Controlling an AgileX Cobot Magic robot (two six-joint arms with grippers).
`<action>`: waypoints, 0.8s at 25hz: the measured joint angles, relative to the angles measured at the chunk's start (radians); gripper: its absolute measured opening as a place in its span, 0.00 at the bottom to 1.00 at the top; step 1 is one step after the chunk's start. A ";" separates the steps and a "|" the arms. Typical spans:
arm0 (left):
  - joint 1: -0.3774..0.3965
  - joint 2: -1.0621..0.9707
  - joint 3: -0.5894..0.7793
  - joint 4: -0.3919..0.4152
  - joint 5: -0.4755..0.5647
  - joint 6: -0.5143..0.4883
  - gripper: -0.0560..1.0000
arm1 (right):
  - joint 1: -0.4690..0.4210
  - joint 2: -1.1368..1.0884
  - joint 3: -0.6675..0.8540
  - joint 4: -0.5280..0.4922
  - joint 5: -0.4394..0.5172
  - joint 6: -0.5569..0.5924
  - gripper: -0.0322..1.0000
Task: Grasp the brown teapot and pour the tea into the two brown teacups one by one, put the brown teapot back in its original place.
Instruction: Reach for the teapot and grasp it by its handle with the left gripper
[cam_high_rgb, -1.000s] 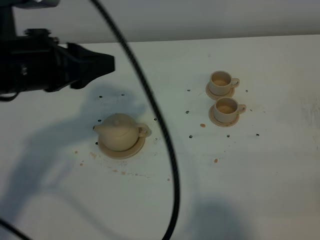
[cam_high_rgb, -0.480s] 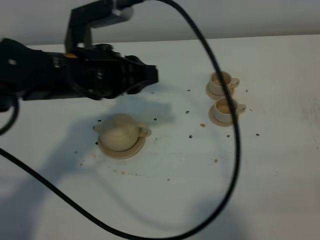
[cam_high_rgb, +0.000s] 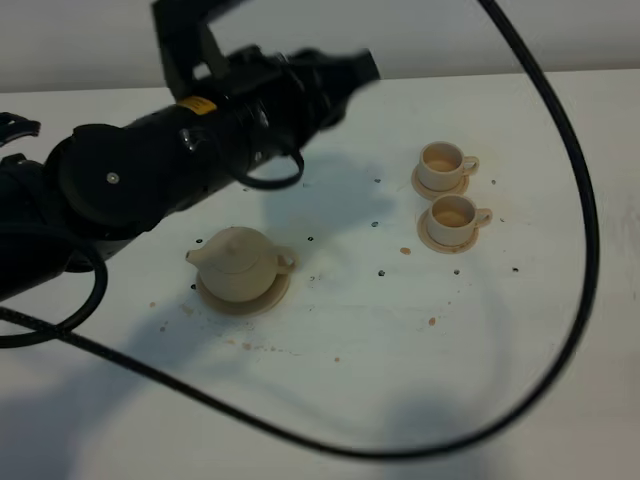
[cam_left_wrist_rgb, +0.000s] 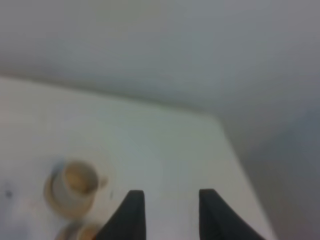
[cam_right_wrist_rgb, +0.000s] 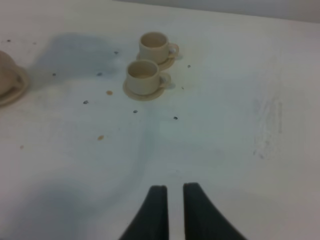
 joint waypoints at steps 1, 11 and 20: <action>0.000 0.000 0.000 -0.003 -0.040 -0.020 0.28 | 0.000 0.000 0.000 0.000 0.000 0.000 0.11; -0.008 0.104 -0.001 -0.181 -0.113 0.112 0.08 | 0.000 0.000 0.000 0.001 0.000 0.000 0.11; -0.008 0.138 -0.110 -0.185 0.229 0.590 0.05 | 0.000 0.000 0.000 0.003 -0.001 0.000 0.11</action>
